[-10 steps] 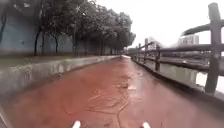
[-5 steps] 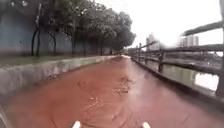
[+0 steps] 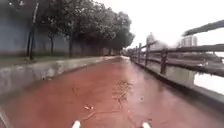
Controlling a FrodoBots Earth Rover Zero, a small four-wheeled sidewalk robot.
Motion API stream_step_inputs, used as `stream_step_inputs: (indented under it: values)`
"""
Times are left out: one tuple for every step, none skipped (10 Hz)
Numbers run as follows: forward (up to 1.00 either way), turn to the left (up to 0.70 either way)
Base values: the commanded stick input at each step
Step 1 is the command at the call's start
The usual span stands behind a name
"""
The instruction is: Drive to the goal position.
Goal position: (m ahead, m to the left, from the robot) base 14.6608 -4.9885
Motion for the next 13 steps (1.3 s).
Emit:
stream_step_inputs:
  values:
    - [0.5, 0.0]
    - [0.5, 0.0]
    - [0.5, 0.0]
    - [0.5, 0.06]
    - [0.5, 0.11]
    - [0.5, 0.02]
    - [0.5, 0.04]
    - [0.5, 0.0]
    - [0.5, 0.0]
    - [0.5, 0.0]
    - [0.5, 0.0]
    - [0.5, 0.0]
    - [0.5, 0.0]
